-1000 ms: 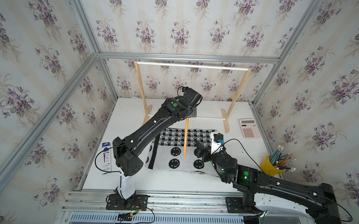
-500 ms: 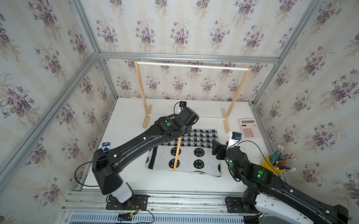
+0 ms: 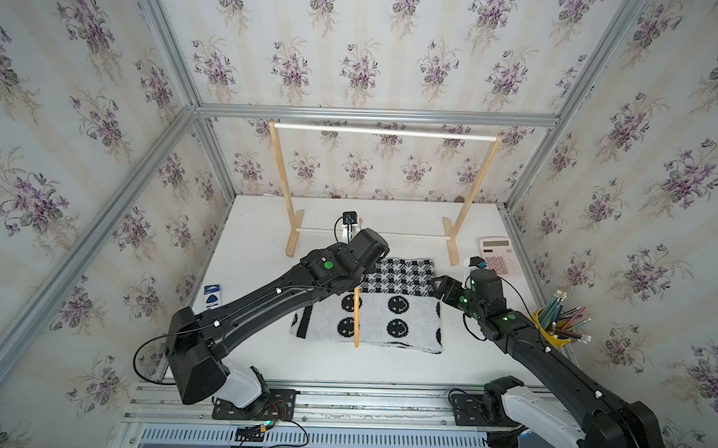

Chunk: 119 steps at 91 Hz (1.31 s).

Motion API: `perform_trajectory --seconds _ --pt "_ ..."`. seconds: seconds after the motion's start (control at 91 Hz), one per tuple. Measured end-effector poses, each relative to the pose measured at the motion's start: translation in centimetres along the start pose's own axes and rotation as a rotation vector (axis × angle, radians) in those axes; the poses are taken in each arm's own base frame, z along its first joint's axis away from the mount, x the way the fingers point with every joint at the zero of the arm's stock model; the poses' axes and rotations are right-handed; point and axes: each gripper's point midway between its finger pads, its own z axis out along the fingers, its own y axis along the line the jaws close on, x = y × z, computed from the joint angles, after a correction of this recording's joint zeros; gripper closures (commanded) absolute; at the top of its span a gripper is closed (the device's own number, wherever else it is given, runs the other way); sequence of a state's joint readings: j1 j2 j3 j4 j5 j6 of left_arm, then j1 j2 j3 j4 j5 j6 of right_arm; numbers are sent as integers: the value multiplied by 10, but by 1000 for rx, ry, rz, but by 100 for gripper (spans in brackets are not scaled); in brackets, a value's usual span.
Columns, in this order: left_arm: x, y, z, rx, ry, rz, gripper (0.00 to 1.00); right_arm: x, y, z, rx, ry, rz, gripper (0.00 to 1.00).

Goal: Hang the scarf on the hanger

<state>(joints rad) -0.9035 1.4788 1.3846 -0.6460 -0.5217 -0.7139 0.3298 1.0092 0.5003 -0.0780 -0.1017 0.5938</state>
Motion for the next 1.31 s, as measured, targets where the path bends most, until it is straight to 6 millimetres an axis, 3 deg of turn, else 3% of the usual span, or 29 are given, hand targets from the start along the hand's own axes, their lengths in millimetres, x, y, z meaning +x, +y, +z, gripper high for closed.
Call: perform_trajectory --seconds 0.319,0.484,0.692,1.066,1.308 --pt "7 -12 10 53 11 -17 100 36 -33 6 67 60 3 17" --pt "27 -18 27 57 60 -9 100 37 -39 6 83 40 3 17" --pt "57 -8 44 23 90 -20 100 40 -46 9 103 33 8 17" --pt "75 4 55 -20 39 -52 100 51 -56 19 123 53 32 18" --pt "79 -4 69 -20 31 -39 100 49 -55 23 115 42 41 19"
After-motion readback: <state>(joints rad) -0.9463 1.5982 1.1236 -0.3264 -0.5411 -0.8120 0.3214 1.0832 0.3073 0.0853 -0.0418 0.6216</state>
